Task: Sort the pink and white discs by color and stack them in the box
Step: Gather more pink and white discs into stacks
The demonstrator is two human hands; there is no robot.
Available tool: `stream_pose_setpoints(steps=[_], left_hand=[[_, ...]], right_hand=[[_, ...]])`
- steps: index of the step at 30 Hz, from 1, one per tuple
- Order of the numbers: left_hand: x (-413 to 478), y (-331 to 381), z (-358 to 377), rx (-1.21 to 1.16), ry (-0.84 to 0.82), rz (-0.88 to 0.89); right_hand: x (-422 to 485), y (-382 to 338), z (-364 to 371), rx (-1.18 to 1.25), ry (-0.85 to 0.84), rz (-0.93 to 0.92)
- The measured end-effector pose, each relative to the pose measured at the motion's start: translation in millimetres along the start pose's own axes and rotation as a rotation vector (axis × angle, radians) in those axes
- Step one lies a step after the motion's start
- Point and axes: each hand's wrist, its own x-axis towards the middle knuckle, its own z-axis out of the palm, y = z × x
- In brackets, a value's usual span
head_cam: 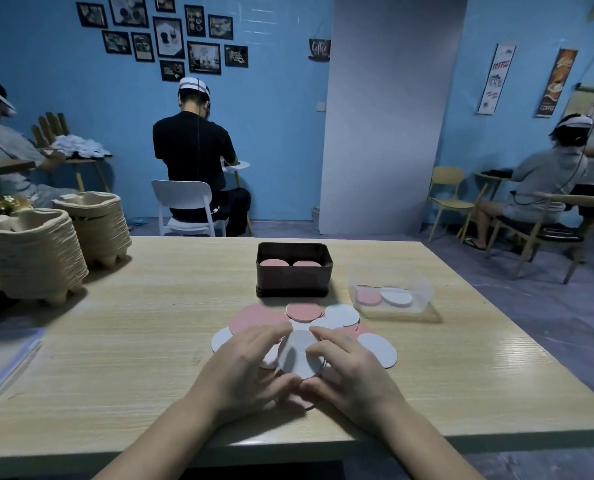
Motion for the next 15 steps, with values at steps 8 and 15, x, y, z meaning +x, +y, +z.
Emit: stream_pose_setpoints(steps=[8, 15], left_hand=[[-6.7, -6.7, 6.3, -0.054, 0.01, -0.027], [-6.3, 2.6, 1.5, -0.011, -0.017, -0.053]], right_hand=[[-2.9, -0.7, -5.0, 0.042, -0.004, 0.034], [0.4, -3.6, -11.8, 0.111, -0.056, 0.055]])
